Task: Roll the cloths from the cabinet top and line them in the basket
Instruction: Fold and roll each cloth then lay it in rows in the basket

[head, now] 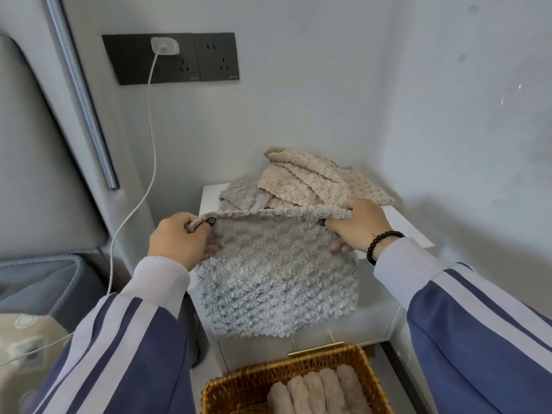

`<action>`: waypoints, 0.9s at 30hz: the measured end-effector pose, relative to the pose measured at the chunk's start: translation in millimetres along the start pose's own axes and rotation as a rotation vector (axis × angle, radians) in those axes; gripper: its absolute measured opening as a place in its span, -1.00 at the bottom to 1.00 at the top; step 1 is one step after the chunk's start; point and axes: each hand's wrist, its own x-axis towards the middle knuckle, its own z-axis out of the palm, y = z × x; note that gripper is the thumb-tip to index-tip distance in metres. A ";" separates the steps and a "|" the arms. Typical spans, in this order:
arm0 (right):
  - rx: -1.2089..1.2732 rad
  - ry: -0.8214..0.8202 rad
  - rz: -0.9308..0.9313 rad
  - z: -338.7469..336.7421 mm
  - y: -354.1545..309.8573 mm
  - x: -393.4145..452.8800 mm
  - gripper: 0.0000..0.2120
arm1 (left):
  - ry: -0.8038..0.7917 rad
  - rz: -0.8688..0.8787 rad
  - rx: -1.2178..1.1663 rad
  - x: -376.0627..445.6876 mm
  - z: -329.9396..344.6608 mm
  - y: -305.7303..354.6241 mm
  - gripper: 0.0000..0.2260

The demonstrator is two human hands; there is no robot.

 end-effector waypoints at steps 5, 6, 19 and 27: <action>0.351 -0.009 0.129 13.2 -3.4 18.4 -0.35 | -0.004 0.019 -0.100 16.5 6.8 -2.3 -0.91; 0.358 0.004 0.117 15.9 -3.3 21.2 -0.34 | 0.011 0.026 -0.108 19.4 7.6 -2.9 -0.91; 0.421 0.096 0.021 15.1 13.0 35.9 -0.92 | 0.007 0.047 -0.139 13.9 9.7 5.1 -0.90; 0.041 0.067 0.224 -12.6 29.7 23.1 -0.52 | -0.085 -0.157 0.192 8.5 -5.5 -4.0 -0.61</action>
